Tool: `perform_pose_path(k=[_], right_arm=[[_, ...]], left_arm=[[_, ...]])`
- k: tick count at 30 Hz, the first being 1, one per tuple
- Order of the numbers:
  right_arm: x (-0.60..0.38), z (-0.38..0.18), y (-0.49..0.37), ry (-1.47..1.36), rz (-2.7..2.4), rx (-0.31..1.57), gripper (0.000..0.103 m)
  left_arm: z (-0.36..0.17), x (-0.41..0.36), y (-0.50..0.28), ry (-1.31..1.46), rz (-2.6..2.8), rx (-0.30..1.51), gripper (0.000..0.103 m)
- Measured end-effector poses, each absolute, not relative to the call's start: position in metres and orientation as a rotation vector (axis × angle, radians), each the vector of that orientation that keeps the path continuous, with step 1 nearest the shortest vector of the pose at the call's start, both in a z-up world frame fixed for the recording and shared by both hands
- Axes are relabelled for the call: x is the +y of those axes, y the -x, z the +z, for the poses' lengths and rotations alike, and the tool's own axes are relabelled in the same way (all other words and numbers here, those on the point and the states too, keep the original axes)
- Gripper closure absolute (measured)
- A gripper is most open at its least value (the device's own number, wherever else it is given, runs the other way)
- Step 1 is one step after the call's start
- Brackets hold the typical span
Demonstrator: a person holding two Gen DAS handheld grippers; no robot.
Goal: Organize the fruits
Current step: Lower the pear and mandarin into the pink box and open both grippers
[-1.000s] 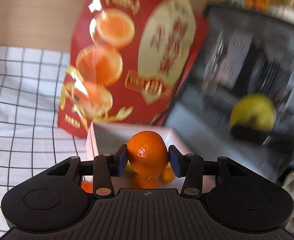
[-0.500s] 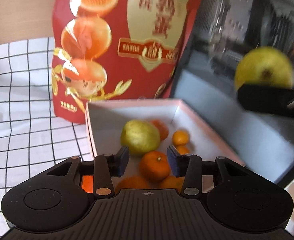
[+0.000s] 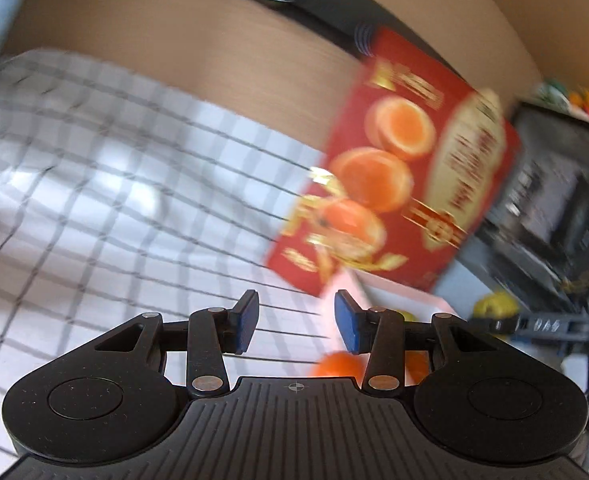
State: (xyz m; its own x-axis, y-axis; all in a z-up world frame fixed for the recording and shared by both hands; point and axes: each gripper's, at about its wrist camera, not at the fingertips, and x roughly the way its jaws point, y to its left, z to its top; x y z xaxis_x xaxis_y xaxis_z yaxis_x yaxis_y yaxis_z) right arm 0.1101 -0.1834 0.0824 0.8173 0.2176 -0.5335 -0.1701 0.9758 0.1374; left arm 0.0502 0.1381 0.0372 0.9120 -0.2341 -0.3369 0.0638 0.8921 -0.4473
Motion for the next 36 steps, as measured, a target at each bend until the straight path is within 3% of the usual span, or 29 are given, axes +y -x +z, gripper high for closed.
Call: perform_pose_path(k=[4, 9, 28, 36], right_arm=[[-0.174, 0.055, -0.146, -0.129, 0.162, 0.701, 0.036], [-0.171, 0.031, -0.167, -0.184, 0.137, 0.776, 0.036], [-0.182, 0.049, -0.139, -0.170, 0.227, 0.751, 0.033], [-0.161, 0.061, -0.112, -0.088, 0.234, 0.657, 0.031]], left_arm=[[0.017, 0.160, -0.058, 0.523, -0.082, 0.481, 0.057], [0.026, 0.151, -0.052, 0.463, -0.097, 0.417, 0.057], [0.010, 0.125, -0.064, 0.374, -0.185, 0.527, 0.057], [0.023, 0.126, -0.050, 0.270, -0.034, 0.409, 0.057]])
